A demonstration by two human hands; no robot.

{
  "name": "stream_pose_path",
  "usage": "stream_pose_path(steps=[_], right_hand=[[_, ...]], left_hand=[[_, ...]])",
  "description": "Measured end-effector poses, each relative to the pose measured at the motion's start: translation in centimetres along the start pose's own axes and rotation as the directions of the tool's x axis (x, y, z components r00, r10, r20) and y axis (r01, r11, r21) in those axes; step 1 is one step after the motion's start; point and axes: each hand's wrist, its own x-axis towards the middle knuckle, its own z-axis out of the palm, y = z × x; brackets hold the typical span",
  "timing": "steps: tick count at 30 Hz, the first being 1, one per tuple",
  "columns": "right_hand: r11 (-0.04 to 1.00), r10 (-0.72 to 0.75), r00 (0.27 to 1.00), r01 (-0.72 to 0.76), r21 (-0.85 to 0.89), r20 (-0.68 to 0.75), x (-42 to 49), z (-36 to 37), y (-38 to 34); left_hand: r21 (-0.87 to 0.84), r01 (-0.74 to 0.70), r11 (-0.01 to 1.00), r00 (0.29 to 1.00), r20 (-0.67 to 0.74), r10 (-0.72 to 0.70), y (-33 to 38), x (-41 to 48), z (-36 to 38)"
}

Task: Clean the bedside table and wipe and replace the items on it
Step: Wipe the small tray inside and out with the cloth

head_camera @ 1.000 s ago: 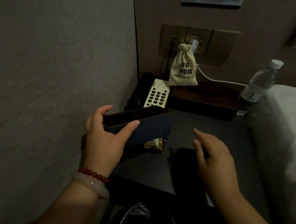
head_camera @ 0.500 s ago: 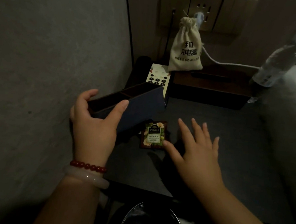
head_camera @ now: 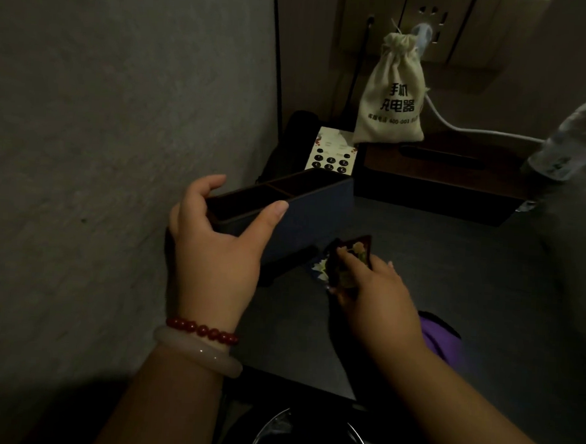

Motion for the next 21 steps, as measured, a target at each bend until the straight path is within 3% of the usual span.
stream_pose_path(steps=[8,11,18,21], right_hand=[[0.984,0.168,0.980,-0.161,0.074,-0.102,-3.0,-2.6,4.1],[0.962,0.229,0.959,-0.197,0.187,-0.169,-3.5,-3.3,5.1],[0.844,0.405,0.840,-0.191,0.500,-0.362,-3.6,-5.9,6.4],[0.792,0.450,0.787,-0.133,0.596,-0.423,-3.4,-6.7,6.8]], left_hand=[[0.022,0.012,1.000,0.993,0.113,-0.015,-0.3,-0.8,1.4],[0.063,-0.018,0.998,0.980,0.198,0.005,-0.7,-1.4,2.7],[0.122,-0.256,0.959,0.942,0.253,0.220,-1.8,-3.0,5.7],[0.135,-0.275,0.952,0.936,0.263,0.234,-2.4,-3.3,6.7]])
